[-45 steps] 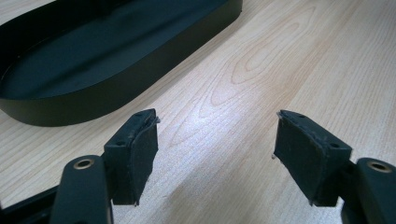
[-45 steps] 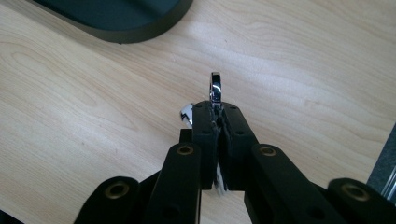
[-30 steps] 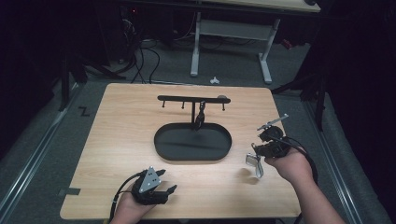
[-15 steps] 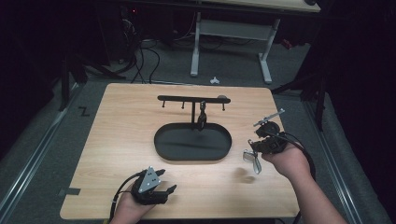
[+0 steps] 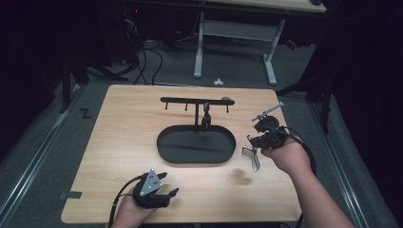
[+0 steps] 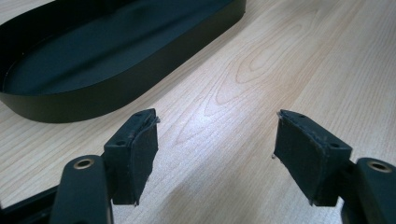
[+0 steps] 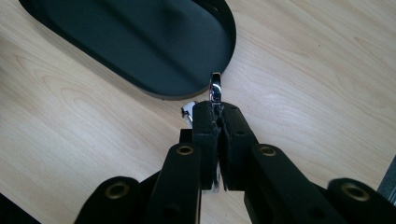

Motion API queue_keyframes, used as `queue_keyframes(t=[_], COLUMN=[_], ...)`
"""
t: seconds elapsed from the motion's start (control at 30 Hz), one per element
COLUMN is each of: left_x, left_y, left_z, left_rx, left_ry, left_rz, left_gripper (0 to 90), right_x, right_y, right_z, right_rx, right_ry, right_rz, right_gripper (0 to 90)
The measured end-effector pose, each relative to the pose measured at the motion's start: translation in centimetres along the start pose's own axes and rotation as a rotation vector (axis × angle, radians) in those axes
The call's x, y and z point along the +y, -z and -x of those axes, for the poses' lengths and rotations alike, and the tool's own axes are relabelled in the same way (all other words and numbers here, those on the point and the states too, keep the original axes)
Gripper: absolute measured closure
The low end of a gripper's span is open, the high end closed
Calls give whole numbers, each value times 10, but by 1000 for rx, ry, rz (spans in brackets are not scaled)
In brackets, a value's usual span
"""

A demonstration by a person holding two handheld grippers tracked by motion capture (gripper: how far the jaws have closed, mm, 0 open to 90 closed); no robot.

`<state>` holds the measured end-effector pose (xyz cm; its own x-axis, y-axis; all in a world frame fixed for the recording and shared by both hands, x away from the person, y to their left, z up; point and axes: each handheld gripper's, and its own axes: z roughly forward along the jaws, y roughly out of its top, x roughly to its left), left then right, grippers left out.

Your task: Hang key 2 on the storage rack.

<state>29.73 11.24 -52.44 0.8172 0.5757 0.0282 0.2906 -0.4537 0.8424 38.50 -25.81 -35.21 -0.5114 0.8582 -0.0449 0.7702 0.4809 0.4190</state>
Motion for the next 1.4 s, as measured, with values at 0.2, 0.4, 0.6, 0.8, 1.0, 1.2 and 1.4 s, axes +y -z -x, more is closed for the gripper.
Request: queue_keyframes(t=[0.2,0.4,0.6,0.8,1.0,1.2,1.4], left_x=[-1,-1,-3,-2,-2,-2,-2], left_y=[2,1,3,4,4,4,4], left_z=[0,2,0,0,-1,-1,-1], left_rx=[4,8,11,8,8,7,9], left_ry=[3,-3,2,1,2,0,1], left_rz=[-1,-4,-3,-3,-1,-1,1], left_gripper=[305,305,305,304,305,304,304], right_x=[17,31,42,55,64,75,83], right_y=[-6,-12,-16,-17,-15,-10,-10], right_z=[-5,-9,-11,-13,-14,-12,-13], right_rx=[9,18,22,30,30,30,32], right_ry=[22,35,41,38,45,39,46], right_rz=[0,-1,6,19,26,35,42], right_gripper=[865,865,865,865,865,865,865])
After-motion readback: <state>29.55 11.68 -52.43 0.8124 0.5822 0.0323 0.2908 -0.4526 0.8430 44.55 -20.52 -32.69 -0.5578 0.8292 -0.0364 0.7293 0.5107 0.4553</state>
